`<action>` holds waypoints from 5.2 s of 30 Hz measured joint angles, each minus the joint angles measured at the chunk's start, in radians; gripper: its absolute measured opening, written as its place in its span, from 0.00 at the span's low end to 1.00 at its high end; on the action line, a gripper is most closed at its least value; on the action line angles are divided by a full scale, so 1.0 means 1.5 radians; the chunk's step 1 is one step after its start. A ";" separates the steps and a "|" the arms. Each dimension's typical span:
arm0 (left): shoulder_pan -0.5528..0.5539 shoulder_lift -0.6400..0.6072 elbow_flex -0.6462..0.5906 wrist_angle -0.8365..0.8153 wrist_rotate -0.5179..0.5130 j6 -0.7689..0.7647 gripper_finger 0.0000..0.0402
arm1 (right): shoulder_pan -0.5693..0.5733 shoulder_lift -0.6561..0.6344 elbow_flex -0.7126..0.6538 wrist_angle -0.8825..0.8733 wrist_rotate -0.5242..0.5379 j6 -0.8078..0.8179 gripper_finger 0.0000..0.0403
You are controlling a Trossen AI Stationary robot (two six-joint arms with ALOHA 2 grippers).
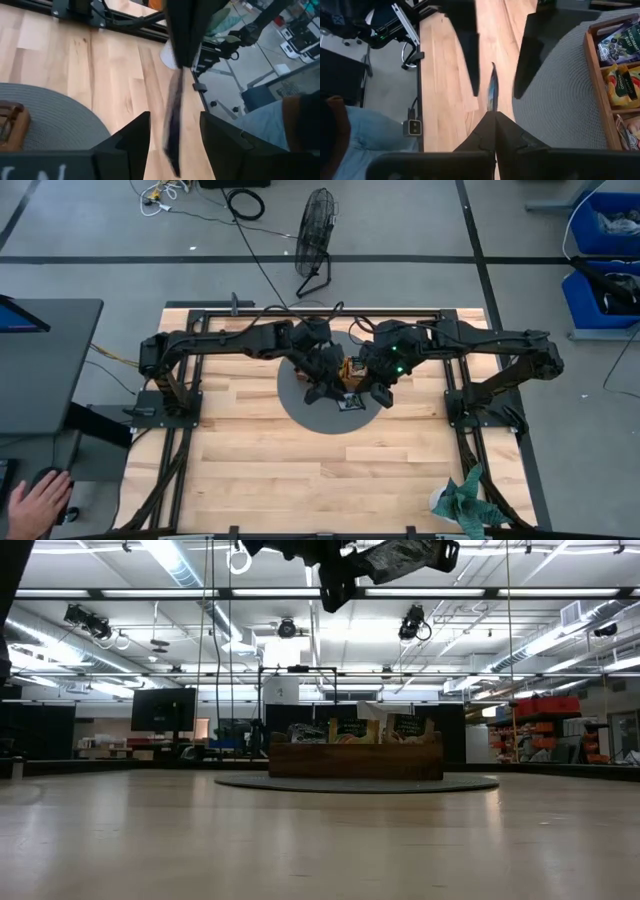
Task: Pick & Place Tea
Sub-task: Put the violet tea bag into the left section of the wooden organizer
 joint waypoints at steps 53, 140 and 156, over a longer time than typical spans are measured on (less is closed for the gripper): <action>0.159 -0.173 0.000 0.249 -0.067 -0.075 0.00 | -0.012 -0.110 -0.018 0.243 0.368 -0.125 0.37; 0.160 -0.152 0.000 0.018 -0.059 0.075 0.00 | -0.039 -0.035 -0.018 0.161 0.260 -0.169 0.09; 0.187 -0.202 -0.202 0.208 -0.073 0.027 0.00 | -0.039 -0.086 -0.017 0.125 0.383 -0.165 0.47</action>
